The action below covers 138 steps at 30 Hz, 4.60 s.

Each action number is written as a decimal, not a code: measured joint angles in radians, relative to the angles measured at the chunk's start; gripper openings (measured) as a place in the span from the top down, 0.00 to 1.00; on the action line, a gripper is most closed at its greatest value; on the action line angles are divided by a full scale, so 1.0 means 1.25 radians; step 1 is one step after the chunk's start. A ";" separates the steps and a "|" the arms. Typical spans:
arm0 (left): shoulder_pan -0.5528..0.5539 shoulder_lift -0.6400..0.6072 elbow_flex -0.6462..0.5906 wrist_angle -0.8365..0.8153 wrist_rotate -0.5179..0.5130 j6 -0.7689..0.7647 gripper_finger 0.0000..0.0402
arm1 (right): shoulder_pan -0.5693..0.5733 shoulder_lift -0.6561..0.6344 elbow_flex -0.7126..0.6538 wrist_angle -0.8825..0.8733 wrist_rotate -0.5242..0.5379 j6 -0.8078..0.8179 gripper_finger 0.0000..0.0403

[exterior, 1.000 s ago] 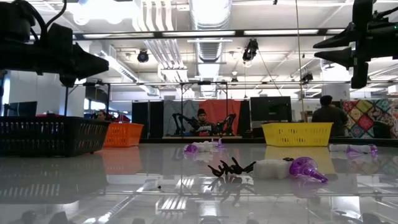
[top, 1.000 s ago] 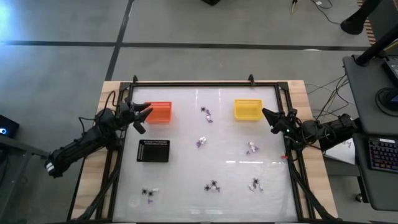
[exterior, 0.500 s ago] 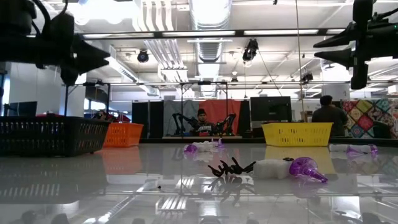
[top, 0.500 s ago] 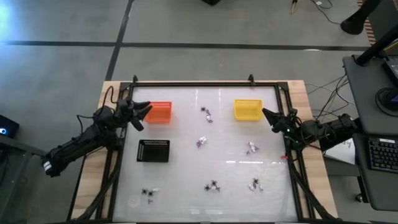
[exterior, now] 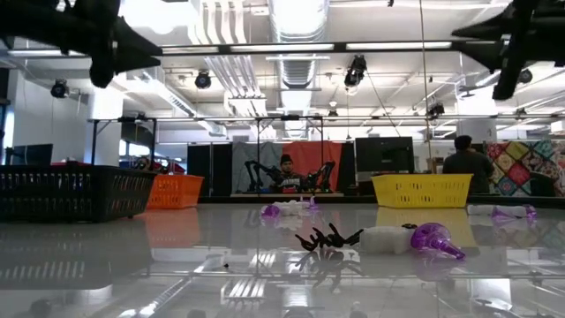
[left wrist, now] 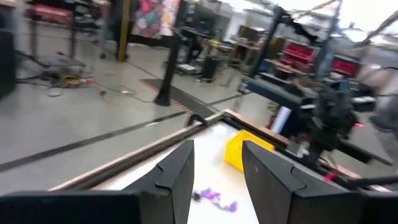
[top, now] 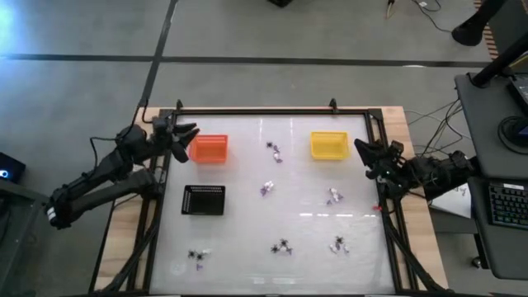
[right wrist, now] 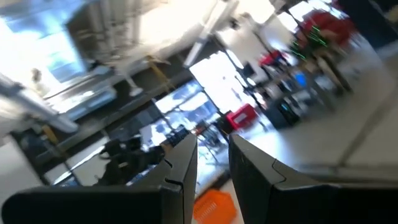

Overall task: Sort Halloween decoration
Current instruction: Put the violet witch hat into the yellow bin

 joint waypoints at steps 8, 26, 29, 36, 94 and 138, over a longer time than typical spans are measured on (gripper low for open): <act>0.000 0.064 0.147 -0.105 -0.029 0.047 0.71 | 0.000 0.008 0.072 -0.064 -0.096 -0.101 0.80; 0.000 0.147 0.306 -0.344 -0.029 0.033 0.71 | -0.001 0.313 0.556 -0.752 0.020 -0.100 0.79; 0.000 0.145 0.317 -0.345 -0.029 0.034 0.71 | -0.012 0.371 0.575 -0.757 0.020 -0.079 0.75; 0.000 0.126 0.326 -0.405 -0.029 0.089 0.71 | -0.066 0.513 0.583 -0.744 0.012 0.013 0.62; 0.000 0.146 0.314 -0.565 0.000 0.268 0.71 | -0.412 1.414 0.912 -0.662 -0.491 -0.194 0.63; 0.000 0.145 0.314 -0.596 0.000 0.268 0.71 | -0.475 1.472 0.896 -0.606 -0.682 -0.182 0.90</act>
